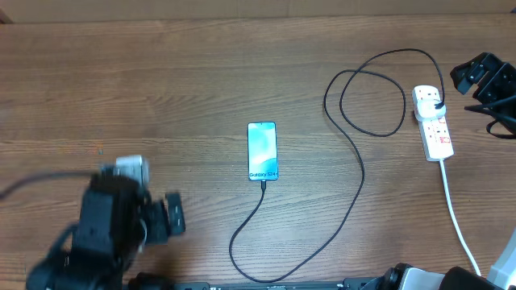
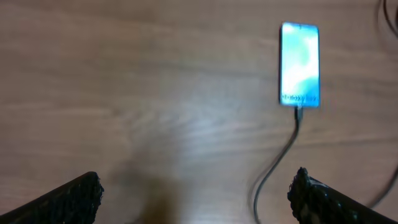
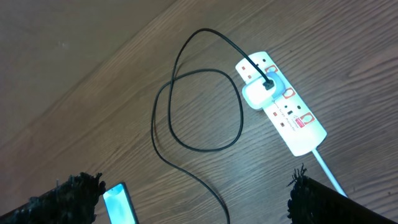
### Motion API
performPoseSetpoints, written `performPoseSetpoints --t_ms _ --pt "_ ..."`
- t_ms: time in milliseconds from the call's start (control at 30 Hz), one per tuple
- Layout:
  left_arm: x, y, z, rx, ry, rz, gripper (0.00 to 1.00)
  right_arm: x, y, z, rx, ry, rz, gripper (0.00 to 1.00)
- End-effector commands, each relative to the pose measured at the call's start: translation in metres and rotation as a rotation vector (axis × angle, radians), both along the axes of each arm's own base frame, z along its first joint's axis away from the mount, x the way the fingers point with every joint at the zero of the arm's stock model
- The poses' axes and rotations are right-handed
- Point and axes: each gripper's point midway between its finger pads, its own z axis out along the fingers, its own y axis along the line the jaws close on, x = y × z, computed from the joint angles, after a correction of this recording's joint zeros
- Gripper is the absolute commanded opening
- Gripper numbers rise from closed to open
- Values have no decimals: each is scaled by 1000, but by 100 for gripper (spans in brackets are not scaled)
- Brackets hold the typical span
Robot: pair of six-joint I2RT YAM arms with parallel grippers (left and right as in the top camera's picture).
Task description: Plug charger to phone and switch on socket
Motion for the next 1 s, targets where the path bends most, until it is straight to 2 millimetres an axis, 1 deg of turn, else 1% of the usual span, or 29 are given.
performPoseSetpoints --t_ms 0,100,133,200,367,433,500,567,667,800,900,967 --pt "-27 -4 -12 -76 -64 -33 100 2 -2 4 -10 -12 -6 100" --pt "-23 4 -9 -96 -191 15 100 2 -2 4 -10 -12 -6 100" --pt "-13 6 4 -113 -325 36 100 2 -2 4 -10 -12 -6 100" --pt "0 9 25 -134 -501 56 100 2 -2 4 -10 -12 -6 100" --pt "23 5 73 -198 -886 27 100 2 -2 4 -10 -12 -6 100" --pt "27 3 86 -213 -1021 10 100 2 -2 4 -10 -12 -6 100" --pt "29 2 93 -225 -1133 -8 100 2 -2 4 -10 -12 -6 100" --pt "28 2 94 -231 -1233 -15 100 2 -2 4 -10 -12 -6 100" --pt "28 6 87 -225 -1320 -6 99 2 -2 4 -10 -12 -6 100" --pt "39 16 67 -189 -1314 40 100 2 -2 4 -10 -12 -6 100" --pt "48 37 46 -138 -1279 149 100 2 -2 4 -10 -12 -6 100" --pt "51 41 36 -117 -1262 165 100 2 -2 4 -10 -12 -6 100"
